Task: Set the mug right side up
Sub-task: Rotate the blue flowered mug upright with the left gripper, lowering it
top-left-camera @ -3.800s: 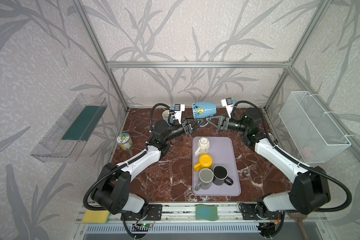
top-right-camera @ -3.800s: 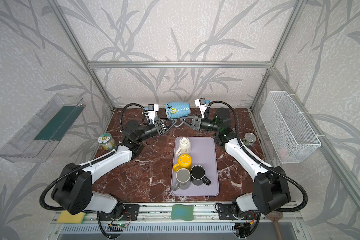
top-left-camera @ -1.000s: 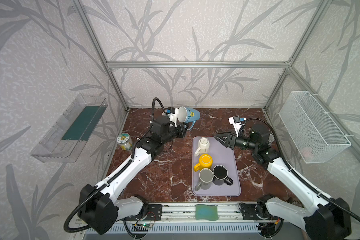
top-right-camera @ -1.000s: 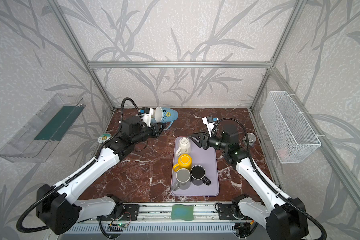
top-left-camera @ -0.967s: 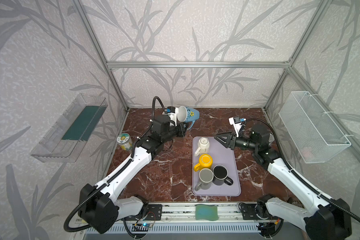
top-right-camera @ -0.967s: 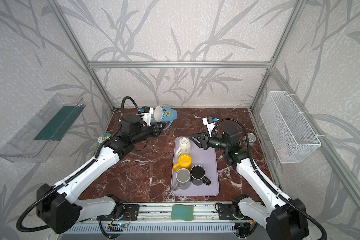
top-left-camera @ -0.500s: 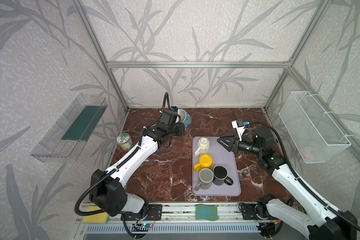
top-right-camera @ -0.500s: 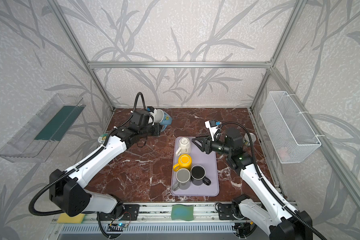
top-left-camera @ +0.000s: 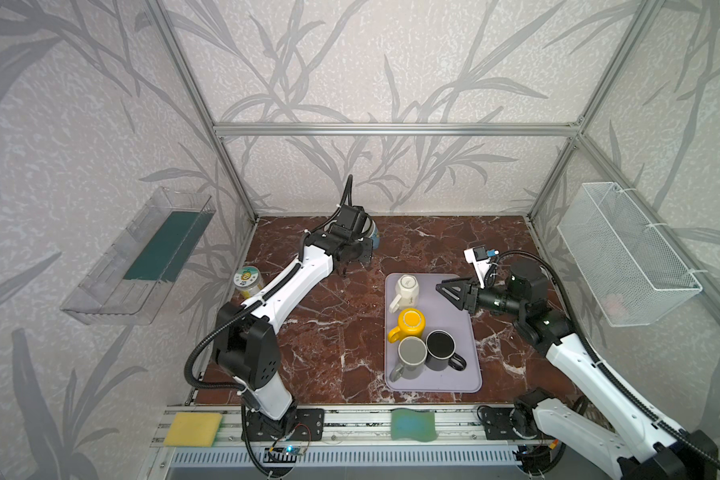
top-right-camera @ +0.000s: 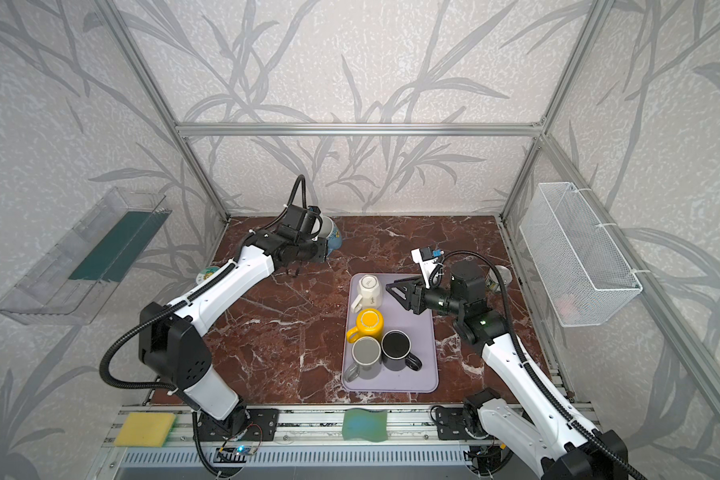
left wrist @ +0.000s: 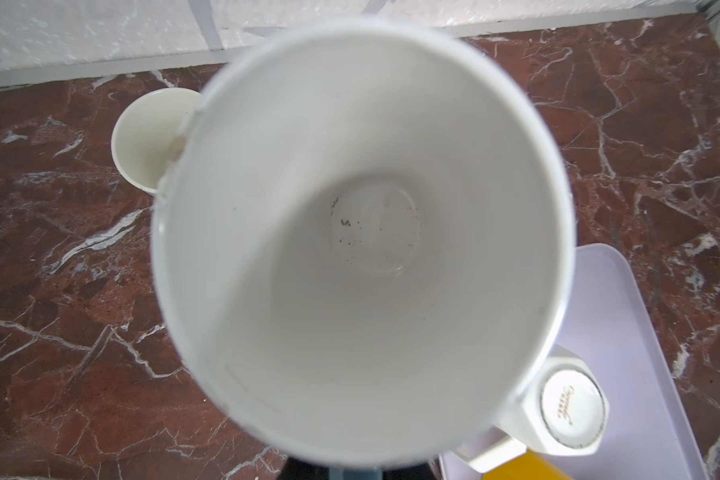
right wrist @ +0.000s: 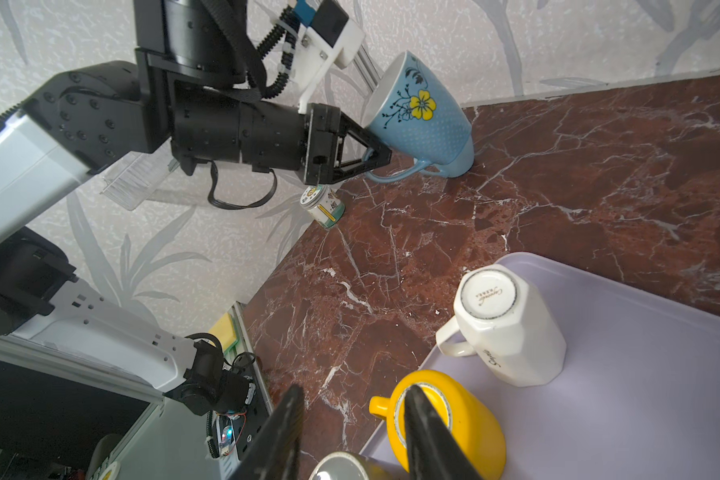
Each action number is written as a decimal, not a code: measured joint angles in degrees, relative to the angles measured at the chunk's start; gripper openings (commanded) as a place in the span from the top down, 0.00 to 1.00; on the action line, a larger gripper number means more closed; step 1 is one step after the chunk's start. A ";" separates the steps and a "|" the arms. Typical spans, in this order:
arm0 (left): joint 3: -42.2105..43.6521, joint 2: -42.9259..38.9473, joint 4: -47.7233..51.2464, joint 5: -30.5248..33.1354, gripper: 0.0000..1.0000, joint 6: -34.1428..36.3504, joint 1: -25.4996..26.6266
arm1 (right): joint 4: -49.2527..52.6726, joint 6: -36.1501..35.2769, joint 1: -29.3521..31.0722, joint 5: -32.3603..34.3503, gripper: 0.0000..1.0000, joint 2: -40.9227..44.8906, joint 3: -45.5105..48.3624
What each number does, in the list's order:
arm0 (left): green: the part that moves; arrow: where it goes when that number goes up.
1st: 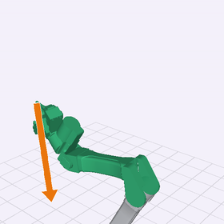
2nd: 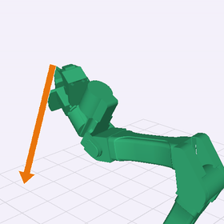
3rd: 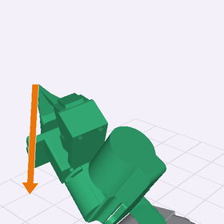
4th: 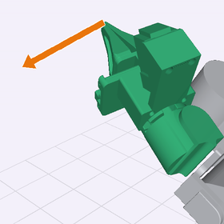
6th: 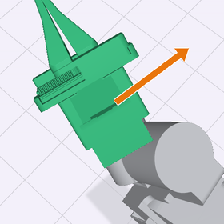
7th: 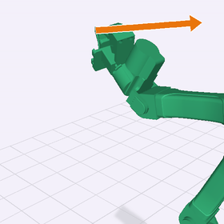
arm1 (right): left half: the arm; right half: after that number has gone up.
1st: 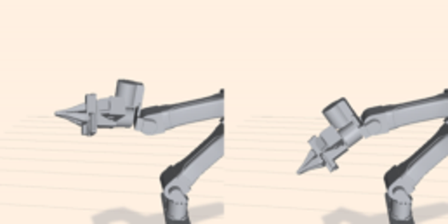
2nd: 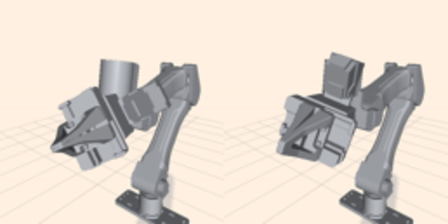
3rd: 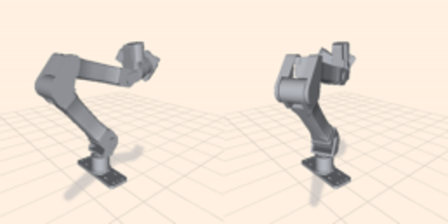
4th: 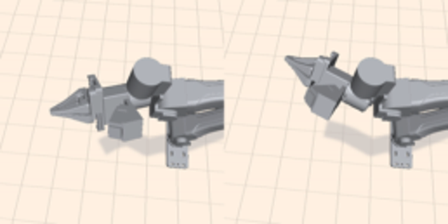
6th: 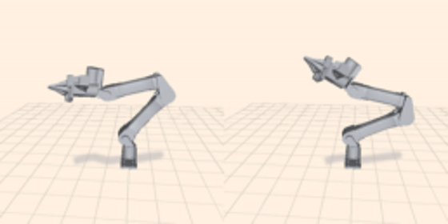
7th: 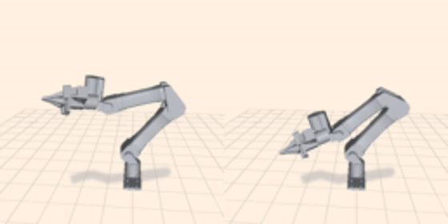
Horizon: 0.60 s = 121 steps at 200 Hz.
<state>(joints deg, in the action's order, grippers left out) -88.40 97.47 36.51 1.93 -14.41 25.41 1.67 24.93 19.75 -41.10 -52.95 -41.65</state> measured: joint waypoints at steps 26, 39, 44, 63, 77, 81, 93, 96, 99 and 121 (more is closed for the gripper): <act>-3.30 4.00 2.51 -0.02 1.00 0.76 -1.46 | -0.17 0.48 0.00 -0.22 0.59 1.20 1.36; -5.51 6.21 3.43 -0.02 1.00 0.96 -2.16 | -0.37 0.92 0.00 -0.55 0.59 1.25 2.36; -6.34 7.04 3.80 -0.02 1.00 1.01 -2.36 | -0.35 1.09 0.00 -0.57 0.59 1.25 2.75; -9.62 10.14 4.96 -0.02 1.00 1.20 -3.10 | -0.33 1.64 0.00 -0.72 0.59 1.27 4.15; -11.65 12.17 5.81 0.02 1.00 1.38 -3.61 | -0.24 1.92 0.00 -0.85 0.59 1.46 4.74; -12.20 12.70 5.97 0.02 1.00 1.38 -3.72 | -0.20 1.97 0.00 -0.85 0.59 1.57 4.81; -13.42 14.16 6.32 0.11 1.00 1.38 -3.91 | -0.17 2.03 0.00 -0.92 0.59 1.97 4.85; -13.77 14.53 6.45 0.13 1.00 1.38 -3.93 | -0.17 2.03 0.00 -0.92 0.59 2.08 4.85; -14.01 14.91 6.56 0.15 1.00 1.36 -3.93 | -0.17 2.03 0.00 -0.92 0.59 2.19 4.85; -16.55 17.73 7.34 0.17 1.00 1.31 -3.93 | -0.17 2.03 0.00 -0.94 0.59 2.97 4.87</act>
<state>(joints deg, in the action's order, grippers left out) -104.95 115.20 43.86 2.11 -13.10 21.47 1.50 26.96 19.75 -42.04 -49.98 -36.77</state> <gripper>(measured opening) 0.163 0.413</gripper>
